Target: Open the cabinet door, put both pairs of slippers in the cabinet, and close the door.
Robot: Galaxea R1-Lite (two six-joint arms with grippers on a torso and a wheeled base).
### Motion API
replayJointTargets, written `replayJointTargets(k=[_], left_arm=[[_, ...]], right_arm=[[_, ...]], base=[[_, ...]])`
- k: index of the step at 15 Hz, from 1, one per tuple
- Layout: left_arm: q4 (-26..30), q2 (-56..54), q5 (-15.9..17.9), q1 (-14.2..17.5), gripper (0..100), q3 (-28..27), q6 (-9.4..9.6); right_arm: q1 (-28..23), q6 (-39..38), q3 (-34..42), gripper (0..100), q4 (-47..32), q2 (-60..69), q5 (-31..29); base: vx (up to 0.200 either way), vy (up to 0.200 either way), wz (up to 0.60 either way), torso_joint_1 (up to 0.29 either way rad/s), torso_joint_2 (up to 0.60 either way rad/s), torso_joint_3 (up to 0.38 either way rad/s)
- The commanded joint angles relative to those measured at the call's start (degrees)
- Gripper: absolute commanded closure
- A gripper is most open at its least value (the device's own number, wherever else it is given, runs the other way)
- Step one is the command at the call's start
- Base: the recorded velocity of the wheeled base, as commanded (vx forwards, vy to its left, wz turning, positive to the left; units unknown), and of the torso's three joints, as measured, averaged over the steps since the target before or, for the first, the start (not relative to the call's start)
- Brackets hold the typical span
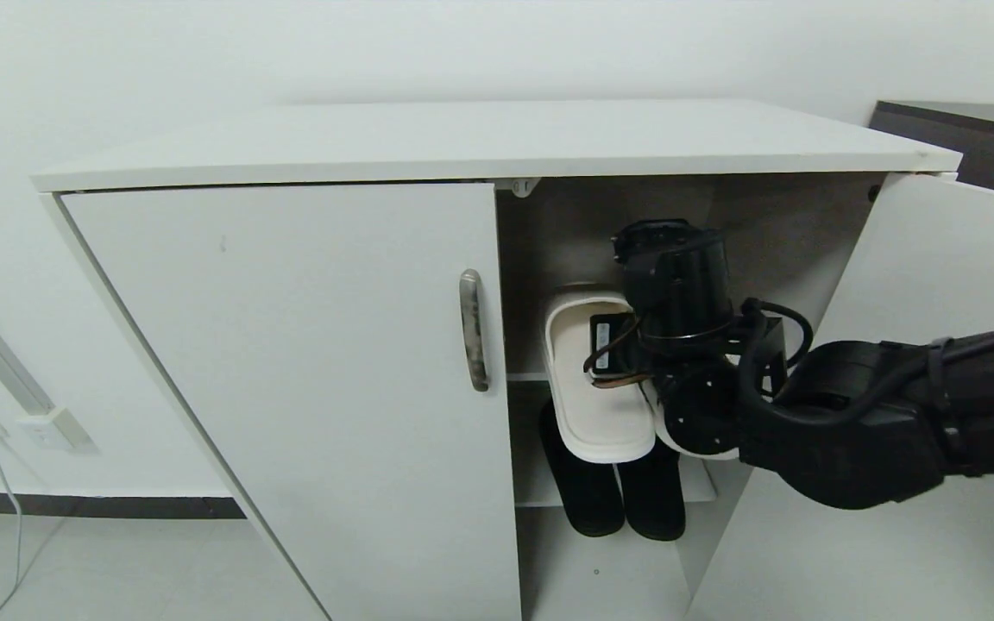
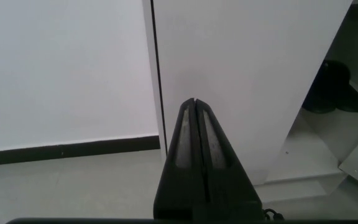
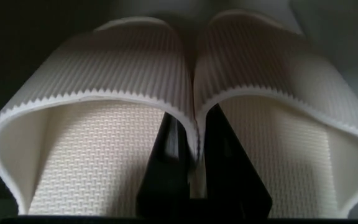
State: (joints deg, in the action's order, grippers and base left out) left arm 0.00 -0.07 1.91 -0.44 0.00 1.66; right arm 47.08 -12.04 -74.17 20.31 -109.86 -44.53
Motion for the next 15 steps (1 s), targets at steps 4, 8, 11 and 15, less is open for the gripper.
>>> replayJointTargets(k=[4, 8, 11, 15], left_arm=[[0.00, 0.07, 0.02, 0.00, 100, 0.00, -0.08], [0.00, 0.07, 0.02, 0.00, 100, 0.00, -0.16], [0.00, 0.07, 0.02, 0.00, 100, 0.00, -0.16], [0.00, 0.07, 0.02, 0.00, 100, 0.00, -0.16]], right_arm=[[-3.40, 0.09, -10.30, 100, -5.10, -5.98, 1.38], [-5.60, 0.18, -14.87, 100, -6.25, -8.97, 2.87], [-6.12, 0.35, -16.10, 100, -8.18, -8.97, 3.14], [-6.12, 0.35, -16.36, 100, -8.44, -9.49, 3.49]], base=[[0.000, 0.000, 0.00, 0.000, 0.00, 0.000], [0.000, 0.000, 0.00, 0.000, 0.00, 0.000], [0.000, 0.000, 0.00, 0.000, 0.00, 0.000], [0.000, 0.000, 0.00, 0.000, 0.00, 0.000]])
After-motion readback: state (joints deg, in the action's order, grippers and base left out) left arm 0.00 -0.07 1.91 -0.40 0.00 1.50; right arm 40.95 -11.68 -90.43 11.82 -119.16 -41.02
